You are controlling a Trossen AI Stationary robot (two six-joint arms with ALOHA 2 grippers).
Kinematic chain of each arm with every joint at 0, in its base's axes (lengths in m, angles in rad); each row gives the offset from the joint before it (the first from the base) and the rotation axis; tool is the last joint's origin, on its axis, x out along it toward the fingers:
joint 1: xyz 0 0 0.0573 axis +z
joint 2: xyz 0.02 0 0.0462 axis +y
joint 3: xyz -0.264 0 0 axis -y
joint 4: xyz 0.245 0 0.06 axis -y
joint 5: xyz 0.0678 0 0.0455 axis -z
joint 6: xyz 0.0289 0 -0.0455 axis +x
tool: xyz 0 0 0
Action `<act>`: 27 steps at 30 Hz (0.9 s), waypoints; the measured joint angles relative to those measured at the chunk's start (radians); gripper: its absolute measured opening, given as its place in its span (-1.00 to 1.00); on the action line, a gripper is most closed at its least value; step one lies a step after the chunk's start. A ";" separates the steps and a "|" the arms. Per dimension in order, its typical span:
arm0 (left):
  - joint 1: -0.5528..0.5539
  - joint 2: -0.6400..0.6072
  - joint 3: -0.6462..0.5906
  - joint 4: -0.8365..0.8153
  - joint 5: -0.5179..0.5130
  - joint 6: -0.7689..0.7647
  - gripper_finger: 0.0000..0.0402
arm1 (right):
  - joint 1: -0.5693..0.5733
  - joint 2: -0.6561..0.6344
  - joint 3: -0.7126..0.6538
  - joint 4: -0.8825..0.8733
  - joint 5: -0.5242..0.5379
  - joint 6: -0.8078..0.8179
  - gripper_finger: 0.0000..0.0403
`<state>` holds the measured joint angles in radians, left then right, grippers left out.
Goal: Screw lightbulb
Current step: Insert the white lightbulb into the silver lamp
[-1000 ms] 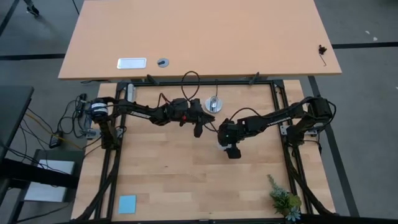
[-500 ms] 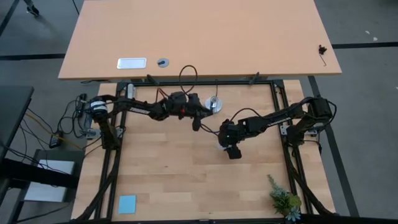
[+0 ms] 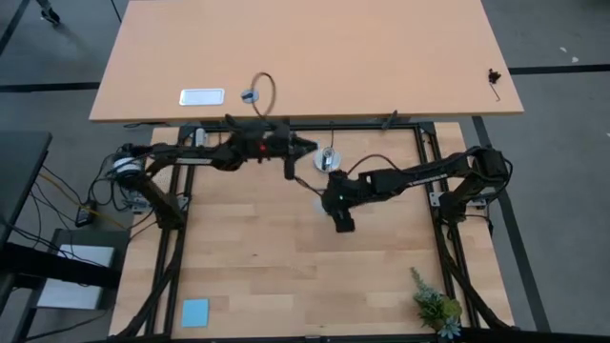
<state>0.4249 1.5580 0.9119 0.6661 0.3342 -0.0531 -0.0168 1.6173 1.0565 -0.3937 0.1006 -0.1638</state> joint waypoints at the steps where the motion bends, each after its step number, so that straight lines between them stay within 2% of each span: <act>1: 0.006 -0.028 0.000 0.003 -0.001 0.017 -0.69 | -0.013 0.000 0.026 0.001 0.026 -0.013 0.21; 5: 0.027 -0.142 0.000 0.003 -0.023 0.055 -0.69 | -0.090 -0.001 0.116 0.013 0.110 -0.031 0.15; 9: 0.047 -0.228 0.000 -0.006 -0.028 0.059 -0.69 | -0.184 -0.002 0.145 0.081 0.108 -0.049 0.13; 12: 0.057 -0.268 0.000 -0.038 -0.029 0.058 -0.69 | -0.255 -0.002 0.119 0.167 0.056 -0.039 0.13; 19: 0.067 -0.298 0.000 -0.126 -0.028 0.079 -0.69 | -0.348 -0.002 -0.051 0.511 -0.041 0.045 0.13; 24: 0.067 -0.299 0.000 -0.165 -0.044 0.114 -0.69 | -0.367 -0.002 -0.247 0.842 -0.041 0.117 0.13; 27: 0.067 -0.298 0.000 -0.177 -0.061 0.125 -0.69 | -0.374 -0.002 -0.359 1.062 -0.003 0.171 0.13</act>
<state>0.4915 1.2602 0.9115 0.4888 0.2736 0.0714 -0.3906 1.6154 0.6978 0.6687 0.0975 0.0068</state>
